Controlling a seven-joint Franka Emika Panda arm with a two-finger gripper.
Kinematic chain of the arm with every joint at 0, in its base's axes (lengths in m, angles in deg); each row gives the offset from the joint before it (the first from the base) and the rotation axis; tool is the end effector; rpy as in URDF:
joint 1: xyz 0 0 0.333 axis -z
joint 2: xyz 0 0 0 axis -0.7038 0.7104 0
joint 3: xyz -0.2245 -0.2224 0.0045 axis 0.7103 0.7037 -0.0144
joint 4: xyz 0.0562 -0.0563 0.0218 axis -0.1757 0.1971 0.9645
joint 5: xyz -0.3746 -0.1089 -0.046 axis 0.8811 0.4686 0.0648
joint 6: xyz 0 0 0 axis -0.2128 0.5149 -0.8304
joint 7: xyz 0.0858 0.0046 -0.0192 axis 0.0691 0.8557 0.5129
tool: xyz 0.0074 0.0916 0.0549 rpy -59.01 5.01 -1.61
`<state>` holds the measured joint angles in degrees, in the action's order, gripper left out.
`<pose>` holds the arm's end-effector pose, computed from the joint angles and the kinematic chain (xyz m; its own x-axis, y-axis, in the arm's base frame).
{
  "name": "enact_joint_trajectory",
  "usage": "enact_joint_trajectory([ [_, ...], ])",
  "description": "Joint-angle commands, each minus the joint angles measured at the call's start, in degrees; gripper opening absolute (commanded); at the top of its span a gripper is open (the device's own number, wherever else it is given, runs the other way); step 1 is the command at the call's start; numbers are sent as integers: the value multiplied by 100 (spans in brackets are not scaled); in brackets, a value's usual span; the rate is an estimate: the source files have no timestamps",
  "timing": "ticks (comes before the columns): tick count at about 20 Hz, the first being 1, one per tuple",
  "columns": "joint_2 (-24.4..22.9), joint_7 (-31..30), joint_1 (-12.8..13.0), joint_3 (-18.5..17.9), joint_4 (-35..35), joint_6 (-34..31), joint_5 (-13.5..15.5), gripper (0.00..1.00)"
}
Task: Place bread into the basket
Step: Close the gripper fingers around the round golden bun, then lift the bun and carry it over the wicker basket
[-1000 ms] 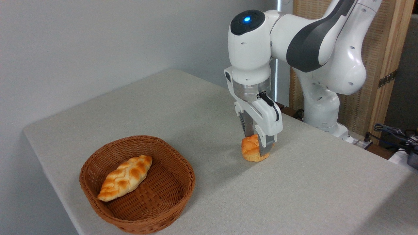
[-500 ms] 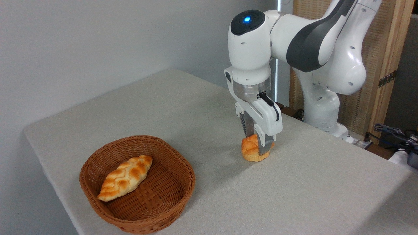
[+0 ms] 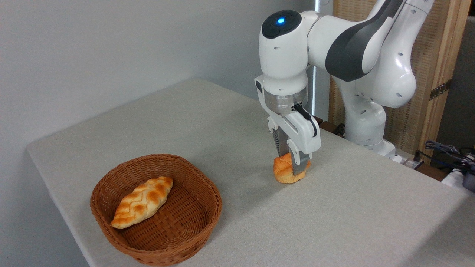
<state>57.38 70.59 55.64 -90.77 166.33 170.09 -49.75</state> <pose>0.3567 0.0317 0.4178 0.5028 -0.8633 0.0437 -0.8529 -0.4873 0.1876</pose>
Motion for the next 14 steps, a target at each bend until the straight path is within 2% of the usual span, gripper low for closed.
enact_joint_trajectory([
  [1, -73, 84, 105, -64, -73, 89, -11, 51],
  [8, -82, 75, 263, -20, -785, -306, 138, 51],
  [14, 111, -4, 316, -46, -1425, -315, 498, 55],
])
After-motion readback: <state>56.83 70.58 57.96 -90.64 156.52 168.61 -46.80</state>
